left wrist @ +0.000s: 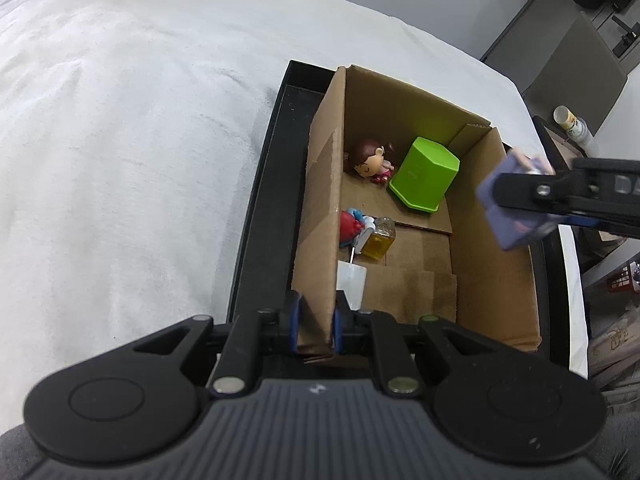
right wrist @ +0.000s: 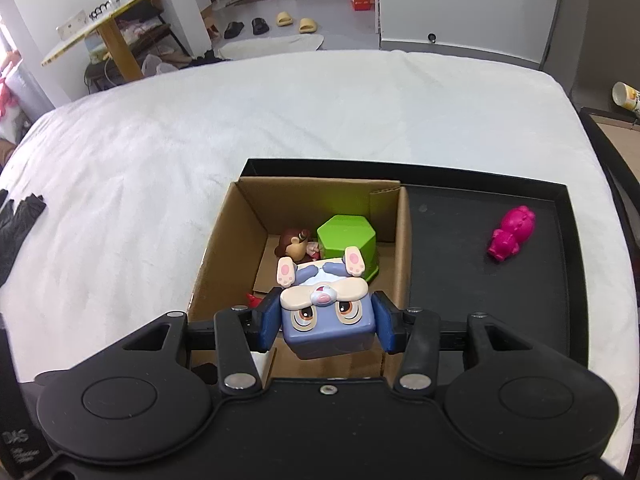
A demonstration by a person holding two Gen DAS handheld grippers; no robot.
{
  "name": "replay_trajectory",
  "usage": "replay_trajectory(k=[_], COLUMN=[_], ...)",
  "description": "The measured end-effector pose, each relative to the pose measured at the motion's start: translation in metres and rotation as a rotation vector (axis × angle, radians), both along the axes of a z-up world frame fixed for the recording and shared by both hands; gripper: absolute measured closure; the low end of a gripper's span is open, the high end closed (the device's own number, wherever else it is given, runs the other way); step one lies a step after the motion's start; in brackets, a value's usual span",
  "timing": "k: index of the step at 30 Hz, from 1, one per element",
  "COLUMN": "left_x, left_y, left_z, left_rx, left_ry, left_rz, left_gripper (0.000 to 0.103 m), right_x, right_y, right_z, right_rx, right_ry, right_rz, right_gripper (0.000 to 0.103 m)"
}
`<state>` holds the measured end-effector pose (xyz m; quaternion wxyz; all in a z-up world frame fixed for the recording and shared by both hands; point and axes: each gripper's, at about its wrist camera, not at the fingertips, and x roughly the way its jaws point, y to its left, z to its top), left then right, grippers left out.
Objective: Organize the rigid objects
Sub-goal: 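Lift the cube toy with the right gripper and carry it over the box, then lower the cube toy into the box and open the right gripper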
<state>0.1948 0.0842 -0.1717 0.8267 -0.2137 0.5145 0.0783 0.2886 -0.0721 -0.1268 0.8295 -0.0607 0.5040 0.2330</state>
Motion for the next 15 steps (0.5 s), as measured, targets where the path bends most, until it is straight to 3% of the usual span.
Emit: replay_trajectory(k=[15], left_x=[0.000], left_y=[0.002], left_z=[-0.001], left_rx=[-0.012], left_ry=[0.001], left_rz=[0.001], left_gripper=[0.088], right_x=[0.011], right_y=[0.032], right_z=[-0.034], right_rx=[-0.126], right_ry=[-0.003], right_rz=[0.064], right_gripper=[0.057])
